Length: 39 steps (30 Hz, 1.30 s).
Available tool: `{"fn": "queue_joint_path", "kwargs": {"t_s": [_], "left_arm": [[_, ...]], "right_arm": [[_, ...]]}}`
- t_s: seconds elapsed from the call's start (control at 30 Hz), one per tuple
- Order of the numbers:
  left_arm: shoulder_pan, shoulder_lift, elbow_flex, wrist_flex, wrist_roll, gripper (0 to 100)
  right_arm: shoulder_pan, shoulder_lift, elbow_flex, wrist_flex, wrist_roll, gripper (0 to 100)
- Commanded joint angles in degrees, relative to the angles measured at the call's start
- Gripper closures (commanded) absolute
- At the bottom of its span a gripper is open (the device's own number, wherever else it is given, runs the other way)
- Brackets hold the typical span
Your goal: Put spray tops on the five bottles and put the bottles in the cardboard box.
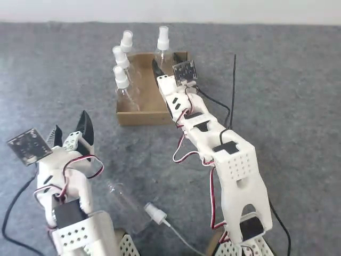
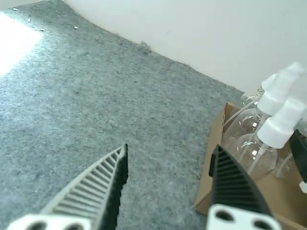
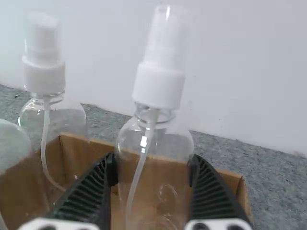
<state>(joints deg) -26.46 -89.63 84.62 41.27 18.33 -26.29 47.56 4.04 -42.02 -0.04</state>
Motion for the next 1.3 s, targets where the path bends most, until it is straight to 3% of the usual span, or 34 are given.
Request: {"fn": "queue_joint_path", "kwargs": {"t_s": [0.0, 0.1, 0.63, 0.87, 1.27], "left_arm": [[-0.18, -0.79, -0.13, -1.76, -0.44, 74], [-0.18, -0.79, -0.13, -1.76, -0.44, 74], [-0.18, -0.79, -0.13, -1.76, -0.53, 74], [-0.18, -0.79, -0.04, -1.76, -0.53, 74], [-0.18, -0.79, -0.04, -1.76, -0.53, 74]], "right_arm": [[0.57, -0.04, -3.69, -4.79, 2.73, 97.5], [0.40, 1.36, -3.78, -5.05, 5.63, 97.5], [0.31, 2.24, -3.69, -4.88, 5.63, 96.9], [0.31, 1.98, -2.46, -4.53, 5.63, 83.7], [0.13, 1.45, -1.32, -4.53, 5.63, 83.1]]}}
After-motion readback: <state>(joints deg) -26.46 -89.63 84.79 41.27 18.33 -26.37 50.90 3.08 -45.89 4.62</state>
